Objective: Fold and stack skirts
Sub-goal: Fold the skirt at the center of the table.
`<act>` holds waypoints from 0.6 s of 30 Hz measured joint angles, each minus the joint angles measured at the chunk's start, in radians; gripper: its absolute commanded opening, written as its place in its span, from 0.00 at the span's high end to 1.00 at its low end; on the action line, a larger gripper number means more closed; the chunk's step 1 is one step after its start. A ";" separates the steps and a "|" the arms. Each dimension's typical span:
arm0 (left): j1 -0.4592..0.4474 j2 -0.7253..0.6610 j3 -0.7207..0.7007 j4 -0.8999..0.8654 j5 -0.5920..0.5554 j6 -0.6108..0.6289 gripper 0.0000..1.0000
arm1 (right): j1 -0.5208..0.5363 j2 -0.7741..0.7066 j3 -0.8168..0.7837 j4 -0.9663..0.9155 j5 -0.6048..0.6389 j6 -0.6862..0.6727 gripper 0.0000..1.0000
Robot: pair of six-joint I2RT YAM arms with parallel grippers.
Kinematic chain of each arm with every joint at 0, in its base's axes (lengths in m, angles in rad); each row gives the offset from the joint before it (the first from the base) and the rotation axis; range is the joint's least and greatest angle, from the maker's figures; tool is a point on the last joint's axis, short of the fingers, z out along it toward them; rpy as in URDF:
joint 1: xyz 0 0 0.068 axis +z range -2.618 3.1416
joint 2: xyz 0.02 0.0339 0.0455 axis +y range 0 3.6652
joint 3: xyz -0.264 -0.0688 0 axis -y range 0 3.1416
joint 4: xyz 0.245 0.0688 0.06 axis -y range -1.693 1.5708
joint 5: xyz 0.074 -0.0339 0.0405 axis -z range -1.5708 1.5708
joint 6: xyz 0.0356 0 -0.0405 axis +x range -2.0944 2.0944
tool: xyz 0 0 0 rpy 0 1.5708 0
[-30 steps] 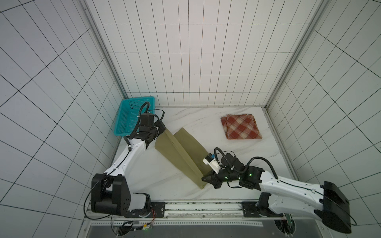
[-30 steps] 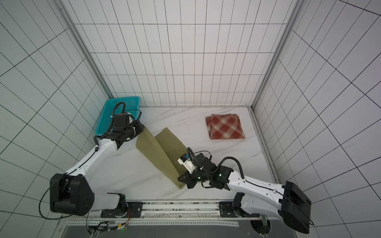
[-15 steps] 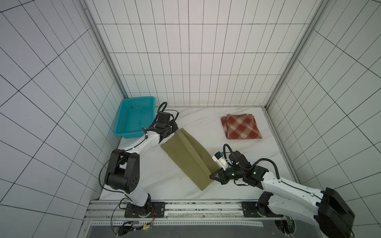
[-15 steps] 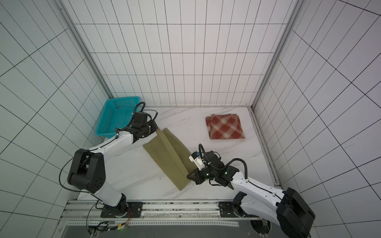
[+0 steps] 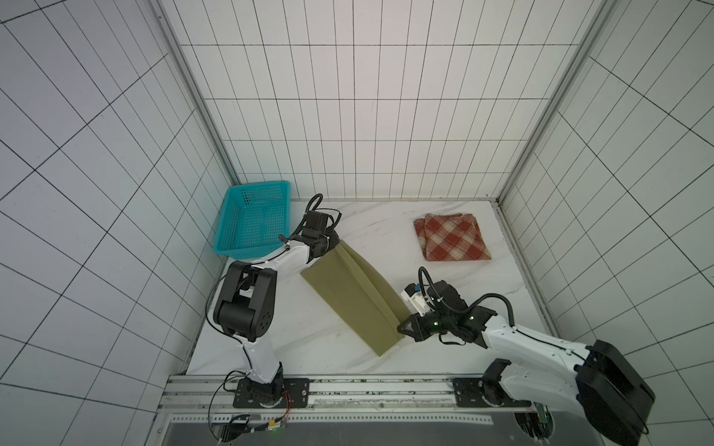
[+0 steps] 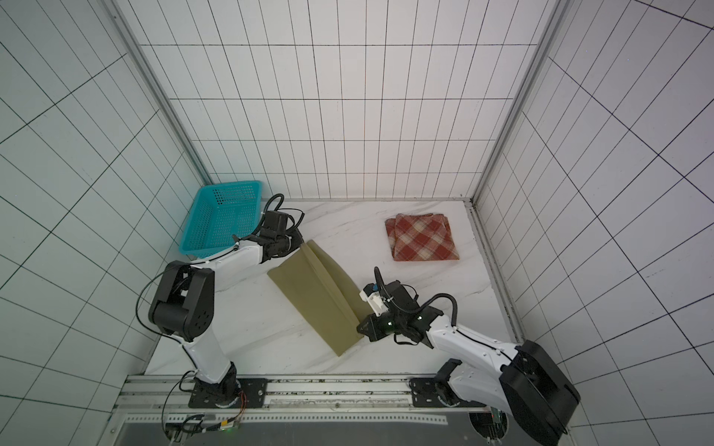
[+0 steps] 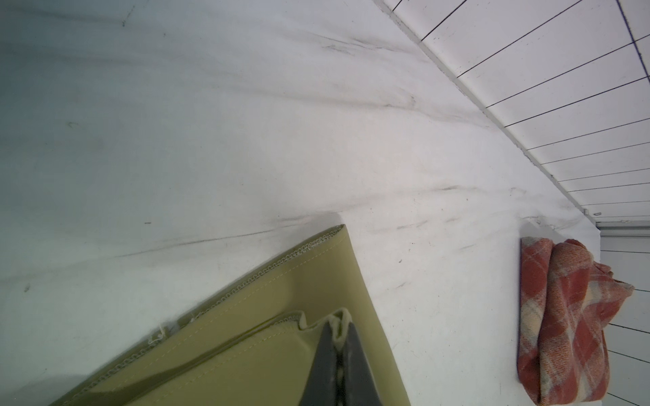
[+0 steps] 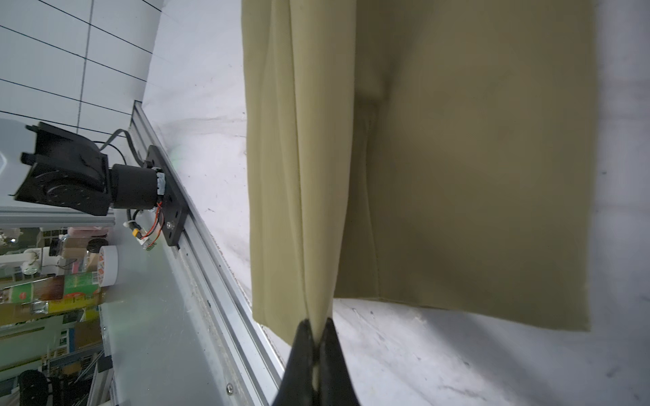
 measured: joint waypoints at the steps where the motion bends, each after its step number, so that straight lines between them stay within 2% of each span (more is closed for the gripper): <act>1: -0.001 0.000 0.000 0.000 -0.006 -0.006 1.00 | -0.001 0.010 0.008 -0.008 0.002 -0.007 1.00; 5: -0.002 -0.028 -0.009 0.003 -0.047 -0.018 1.00 | -0.001 0.024 0.051 -0.050 0.012 -0.034 1.00; 8: 0.009 -0.113 -0.049 0.010 -0.078 -0.024 1.00 | -0.001 0.016 0.081 -0.083 0.021 -0.047 1.00; 13: 0.080 -0.290 -0.110 0.011 -0.068 -0.032 1.00 | -0.001 -0.015 0.122 -0.088 0.023 -0.055 1.00; 18: 0.149 -0.397 -0.171 0.008 -0.045 -0.029 1.00 | 0.003 -0.021 0.153 -0.073 0.019 -0.056 1.00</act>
